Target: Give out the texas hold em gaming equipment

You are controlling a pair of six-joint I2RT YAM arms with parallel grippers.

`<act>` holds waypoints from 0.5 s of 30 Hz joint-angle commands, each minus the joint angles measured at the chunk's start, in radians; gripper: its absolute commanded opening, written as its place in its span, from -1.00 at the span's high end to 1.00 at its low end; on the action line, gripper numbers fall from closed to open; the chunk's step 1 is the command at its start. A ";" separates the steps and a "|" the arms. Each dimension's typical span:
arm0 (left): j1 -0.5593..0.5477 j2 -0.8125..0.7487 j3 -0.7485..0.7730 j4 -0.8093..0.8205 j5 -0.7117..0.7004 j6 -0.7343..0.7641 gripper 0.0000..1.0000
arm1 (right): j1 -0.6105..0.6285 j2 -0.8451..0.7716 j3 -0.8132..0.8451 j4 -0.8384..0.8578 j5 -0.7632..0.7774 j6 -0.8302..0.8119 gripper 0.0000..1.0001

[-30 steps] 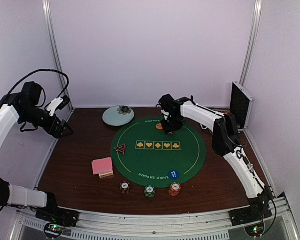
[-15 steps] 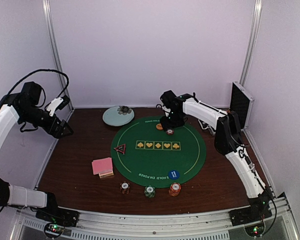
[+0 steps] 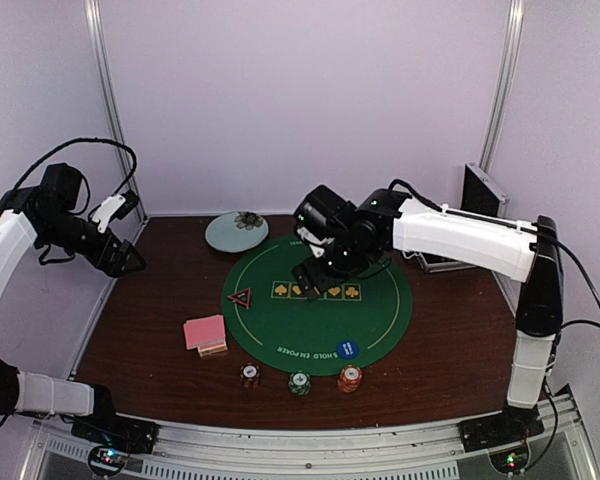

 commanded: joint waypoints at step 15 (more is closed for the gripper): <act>0.006 -0.015 0.047 -0.018 0.010 0.016 -0.95 | 0.152 -0.158 -0.446 -0.012 -0.138 0.217 -0.83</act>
